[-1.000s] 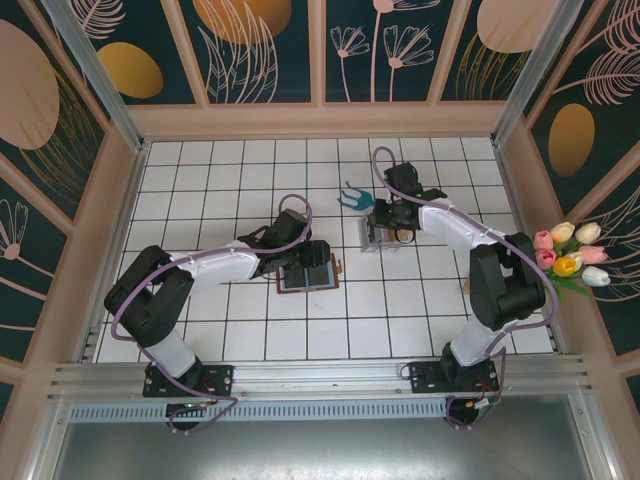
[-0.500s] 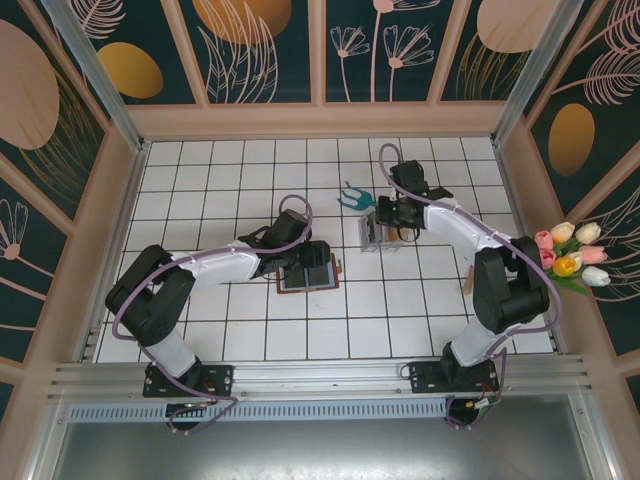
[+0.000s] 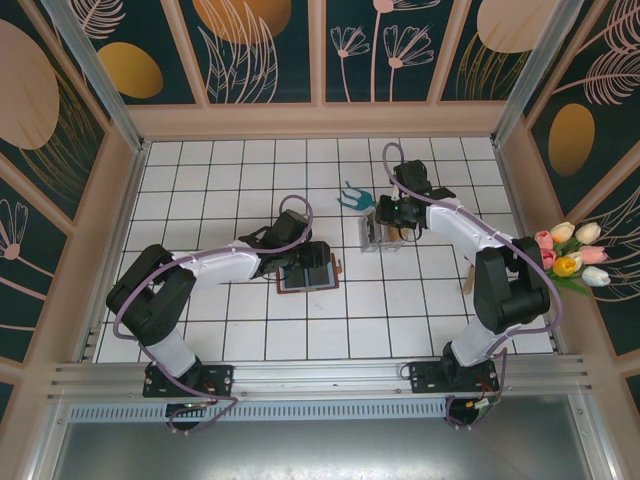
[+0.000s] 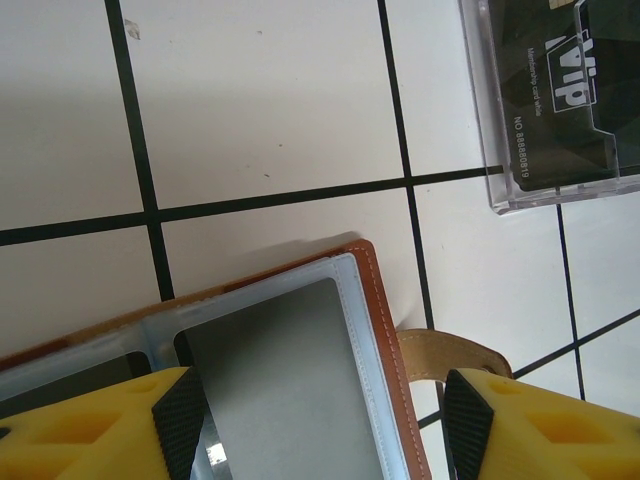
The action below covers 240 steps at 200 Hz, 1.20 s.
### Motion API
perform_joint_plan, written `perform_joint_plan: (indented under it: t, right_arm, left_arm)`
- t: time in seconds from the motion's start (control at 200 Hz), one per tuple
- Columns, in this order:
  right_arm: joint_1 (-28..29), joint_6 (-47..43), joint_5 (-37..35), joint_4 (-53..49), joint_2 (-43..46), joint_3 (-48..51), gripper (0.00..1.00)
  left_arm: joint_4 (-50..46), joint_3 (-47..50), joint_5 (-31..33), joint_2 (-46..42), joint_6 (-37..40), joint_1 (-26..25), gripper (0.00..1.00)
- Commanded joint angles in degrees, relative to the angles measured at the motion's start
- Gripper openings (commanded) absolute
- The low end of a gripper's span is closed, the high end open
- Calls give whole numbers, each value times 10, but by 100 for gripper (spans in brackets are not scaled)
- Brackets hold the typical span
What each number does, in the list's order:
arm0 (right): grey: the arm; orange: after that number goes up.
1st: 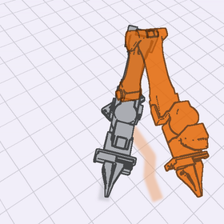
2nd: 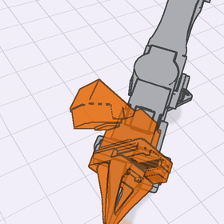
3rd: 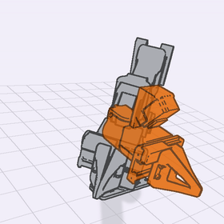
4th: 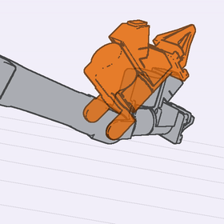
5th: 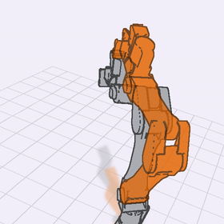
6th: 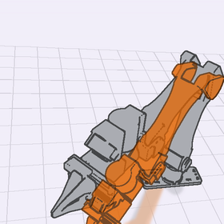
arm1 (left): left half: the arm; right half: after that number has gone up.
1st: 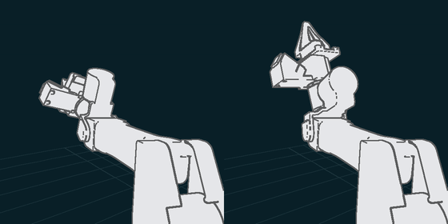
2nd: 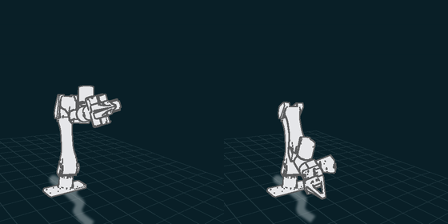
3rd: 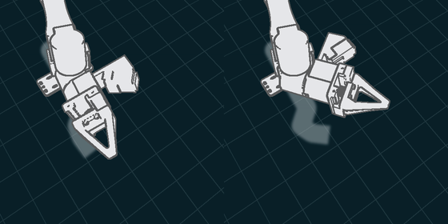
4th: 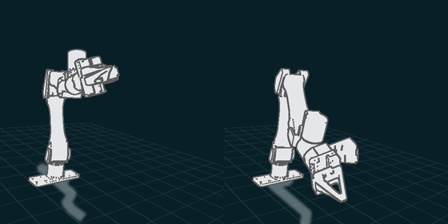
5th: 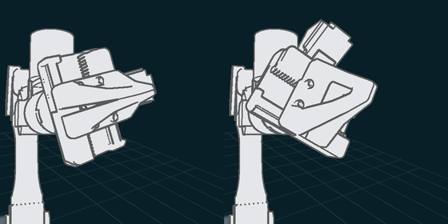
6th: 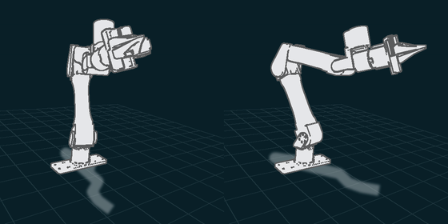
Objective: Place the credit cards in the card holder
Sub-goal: Pick up the credit card from the storage box.
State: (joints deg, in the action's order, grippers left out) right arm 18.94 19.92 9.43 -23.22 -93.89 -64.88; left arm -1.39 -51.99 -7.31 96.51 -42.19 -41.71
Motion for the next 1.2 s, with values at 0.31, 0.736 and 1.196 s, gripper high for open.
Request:
perform_joint_plan:
  t: [0.31, 0.736, 1.196]
  right_arm:
    - [-18, 11, 62, 26, 6, 21, 18]
    - [-26, 13, 95, 37, 4, 25, 18]
    - [-34, 9, 93, 35, 17, 31, 10]
  left_arm:
    - [-9, -18, -10, 13, 11, 3, 67]
    - [-9, -19, -11, 13, 12, 3, 67]
    - [-10, -15, -14, 13, 14, 3, 67]
